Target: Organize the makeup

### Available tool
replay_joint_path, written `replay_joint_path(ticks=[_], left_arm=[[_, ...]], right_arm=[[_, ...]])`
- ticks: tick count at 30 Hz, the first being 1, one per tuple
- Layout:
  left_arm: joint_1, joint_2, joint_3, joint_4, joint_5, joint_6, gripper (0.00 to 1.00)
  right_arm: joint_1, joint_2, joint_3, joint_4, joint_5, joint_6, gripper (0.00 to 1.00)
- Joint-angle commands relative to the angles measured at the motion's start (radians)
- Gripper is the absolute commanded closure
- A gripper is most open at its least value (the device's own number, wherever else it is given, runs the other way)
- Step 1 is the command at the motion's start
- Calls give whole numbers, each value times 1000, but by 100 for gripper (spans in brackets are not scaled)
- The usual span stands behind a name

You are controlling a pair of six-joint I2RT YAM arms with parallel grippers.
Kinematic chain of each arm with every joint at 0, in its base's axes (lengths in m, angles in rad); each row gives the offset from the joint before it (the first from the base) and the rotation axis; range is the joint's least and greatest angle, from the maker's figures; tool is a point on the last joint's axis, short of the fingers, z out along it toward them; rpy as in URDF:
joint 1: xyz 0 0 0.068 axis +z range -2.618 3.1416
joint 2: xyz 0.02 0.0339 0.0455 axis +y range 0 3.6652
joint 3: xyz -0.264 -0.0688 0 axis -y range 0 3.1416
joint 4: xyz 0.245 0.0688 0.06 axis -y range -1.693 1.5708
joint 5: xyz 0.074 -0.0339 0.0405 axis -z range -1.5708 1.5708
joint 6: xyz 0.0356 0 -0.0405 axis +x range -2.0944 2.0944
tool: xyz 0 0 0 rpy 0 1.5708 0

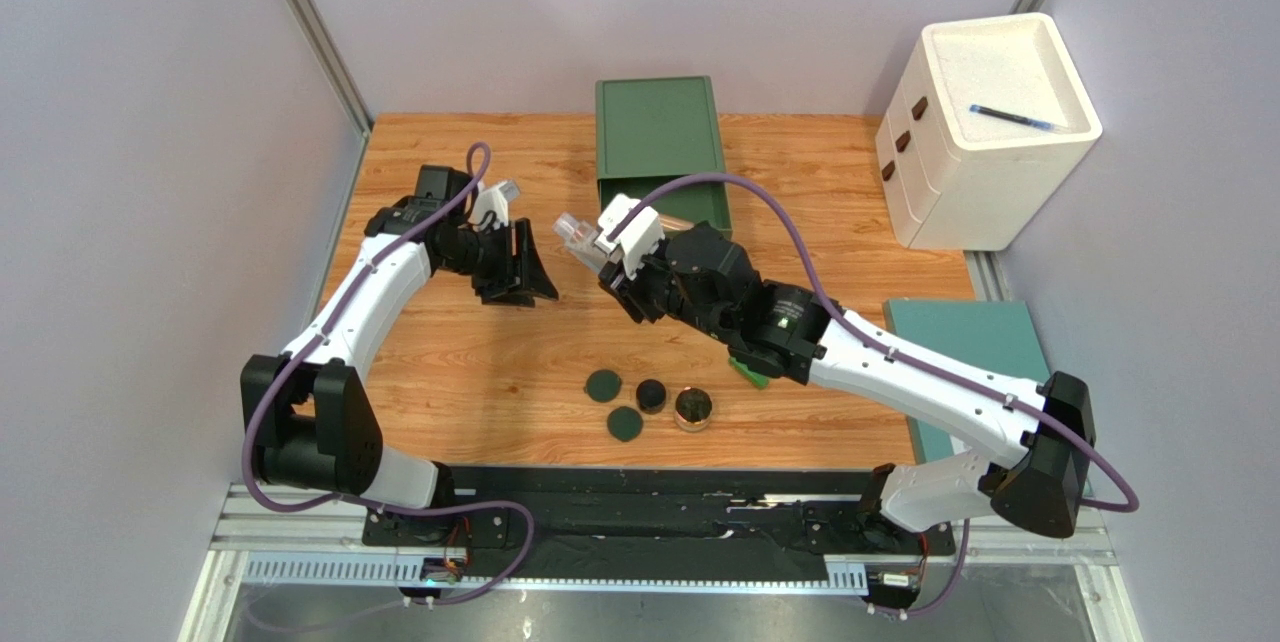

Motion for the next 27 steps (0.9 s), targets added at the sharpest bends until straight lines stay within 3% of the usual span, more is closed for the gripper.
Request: replay_joint_path(ticks=[1, 12, 19, 24, 27], left_arm=[[-3, -8, -5, 33, 11, -19, 43], [-3, 1, -8, 59, 15, -42, 43], [-3, 9, -5, 70, 20, -52, 43], [-3, 15, -1, 70, 21, -52, 43], [-3, 22, 7, 71, 23, -53, 43]], right_arm=[[-48, 4, 125, 6, 36, -108, 100], [-304, 92, 201, -8, -70, -161, 100], [-350, 159, 192, -34, -124, -202, 100], [-370, 207, 197, -48, -150, -188, 94], [-376, 234, 218, -60, -124, -179, 83]])
